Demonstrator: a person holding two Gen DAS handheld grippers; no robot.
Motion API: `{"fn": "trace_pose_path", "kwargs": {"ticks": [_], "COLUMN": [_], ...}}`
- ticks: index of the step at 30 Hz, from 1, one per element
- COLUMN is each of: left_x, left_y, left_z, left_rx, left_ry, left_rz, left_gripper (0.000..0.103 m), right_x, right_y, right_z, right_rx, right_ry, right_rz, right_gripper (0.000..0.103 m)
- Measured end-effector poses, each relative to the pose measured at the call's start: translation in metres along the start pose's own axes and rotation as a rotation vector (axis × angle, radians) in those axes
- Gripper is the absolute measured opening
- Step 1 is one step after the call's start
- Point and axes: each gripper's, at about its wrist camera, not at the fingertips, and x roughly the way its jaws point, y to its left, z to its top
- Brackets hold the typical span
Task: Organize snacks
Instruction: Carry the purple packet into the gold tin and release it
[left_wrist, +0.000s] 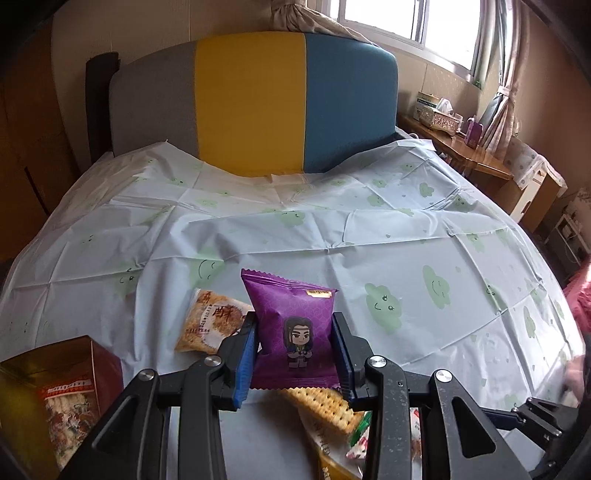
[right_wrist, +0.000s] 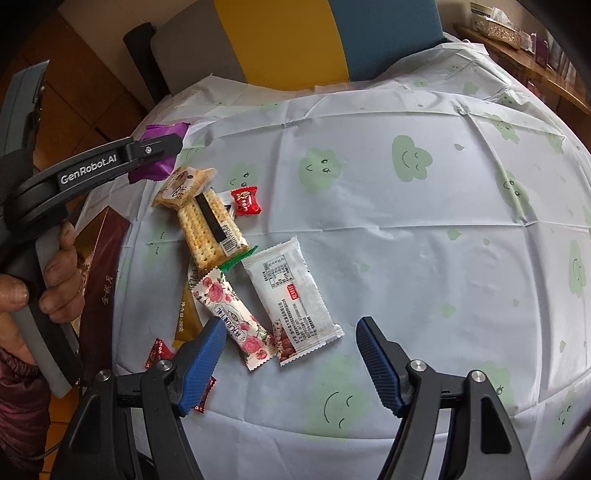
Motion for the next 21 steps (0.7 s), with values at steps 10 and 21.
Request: {"fn": "trace_pose_path", "kwargs": {"ticks": [10, 21], "left_x": [-0.048, -0.088], "left_y": [0.035, 0.075], "left_z": [-0.041, -0.079], "left_rx": [-0.074, -0.171], "left_ry": [-0.025, -0.035], "left_rz": [0.031, 0.049], "left_gripper": [0.038, 0.038], "right_x": [0.013, 0.018], "right_y": [0.033, 0.056], "right_z": [-0.008, -0.012], "right_rx": [-0.181, -0.306], "right_ry": [0.011, -0.030], "right_rz": [-0.017, -0.041], "right_gripper": [0.068, 0.051]}}
